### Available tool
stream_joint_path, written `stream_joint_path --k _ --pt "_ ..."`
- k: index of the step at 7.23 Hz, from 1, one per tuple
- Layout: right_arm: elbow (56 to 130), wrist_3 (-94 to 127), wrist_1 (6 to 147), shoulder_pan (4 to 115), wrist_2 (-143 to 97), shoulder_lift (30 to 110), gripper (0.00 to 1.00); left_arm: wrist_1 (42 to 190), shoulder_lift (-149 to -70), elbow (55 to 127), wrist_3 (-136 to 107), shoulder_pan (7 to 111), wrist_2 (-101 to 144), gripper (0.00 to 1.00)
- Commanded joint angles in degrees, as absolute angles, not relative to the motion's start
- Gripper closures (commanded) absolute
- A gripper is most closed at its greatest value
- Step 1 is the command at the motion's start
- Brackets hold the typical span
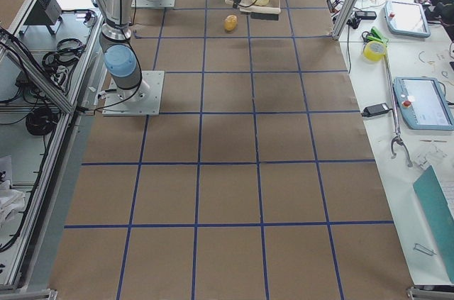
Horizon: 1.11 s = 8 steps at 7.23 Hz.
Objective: Sweep and dump trash into bin
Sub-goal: 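Sweep the sponge and banana piece into the dustpan with the right gripper's brush, then move the brush behind the yellow potato with the right gripper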
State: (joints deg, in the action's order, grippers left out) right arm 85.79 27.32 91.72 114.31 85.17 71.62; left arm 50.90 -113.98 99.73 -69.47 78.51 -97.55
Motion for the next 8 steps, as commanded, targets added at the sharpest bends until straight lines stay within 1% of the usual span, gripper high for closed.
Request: stream_joint_path --k 1,2,3,5,8 --pt "103.11 32.66 98.31 114.17 85.17 83.01 0.96 48.19 -109.88 106.67 -69.96 78.22 -97.91 1.00" --pt "109.62 37.39 101.74 114.87 84.64 86.10 0.97 46.77 -108.12 109.48 -70.05 78.22 -99.39 1.00" --pt "113.52 42.31 103.43 115.57 83.68 87.26 1.00 45.54 -106.19 111.95 -70.05 78.40 -100.36 1.00" --pt "114.08 48.49 106.77 122.23 82.71 84.40 1.00 44.74 -103.90 115.73 -72.22 78.66 -100.37 1.00" --pt "113.65 50.45 108.80 123.13 78.32 80.87 1.00 44.47 -102.66 118.56 -74.71 79.19 -100.20 1.00"
